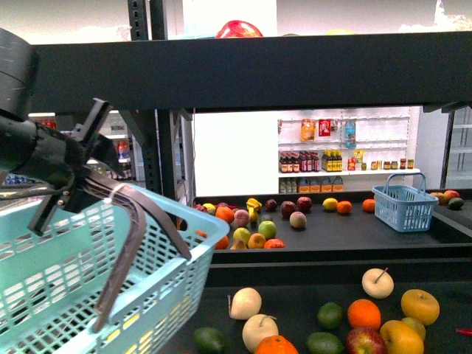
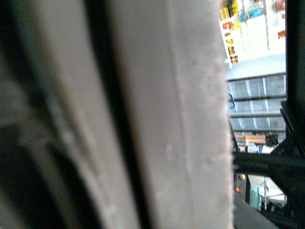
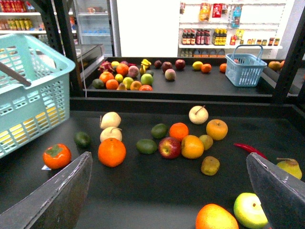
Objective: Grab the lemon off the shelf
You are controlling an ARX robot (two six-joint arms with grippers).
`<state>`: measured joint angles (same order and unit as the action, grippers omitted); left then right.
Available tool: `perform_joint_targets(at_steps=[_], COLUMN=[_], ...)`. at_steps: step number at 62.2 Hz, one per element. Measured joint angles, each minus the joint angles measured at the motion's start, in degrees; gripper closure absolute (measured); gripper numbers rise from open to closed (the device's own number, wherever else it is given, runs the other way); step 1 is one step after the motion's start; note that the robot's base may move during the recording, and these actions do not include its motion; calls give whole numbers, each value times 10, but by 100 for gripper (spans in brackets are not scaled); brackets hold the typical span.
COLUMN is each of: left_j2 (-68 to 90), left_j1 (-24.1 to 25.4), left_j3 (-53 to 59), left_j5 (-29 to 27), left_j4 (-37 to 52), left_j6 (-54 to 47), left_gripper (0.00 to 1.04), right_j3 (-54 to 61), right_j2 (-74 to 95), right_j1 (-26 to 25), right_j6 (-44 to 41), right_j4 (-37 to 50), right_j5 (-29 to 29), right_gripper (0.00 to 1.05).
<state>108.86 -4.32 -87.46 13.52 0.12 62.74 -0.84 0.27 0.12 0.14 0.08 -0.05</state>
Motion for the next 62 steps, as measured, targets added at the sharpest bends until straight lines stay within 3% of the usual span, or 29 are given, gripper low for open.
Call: perform_joint_targets(at_steps=[11,21,42,62], left_j2=[-1,-1,-3,-5], left_j1=[95,147,225,271], left_j3=[-4,-8,-12,-11], left_j5=[18,37,42,-7], left_j4=[-13,-15,-53,-100], left_j6=[17,26,47,78], left_gripper=[76,76,76,76], right_j3=[0,0,0,0], right_j2=[0,0,0,0], right_j1=[0,0,0,0], right_j6=[0,0,0,0], right_j4=[0,0,0,0], right_j5=[0,0,0,0], right_gripper=[7,7,7,7])
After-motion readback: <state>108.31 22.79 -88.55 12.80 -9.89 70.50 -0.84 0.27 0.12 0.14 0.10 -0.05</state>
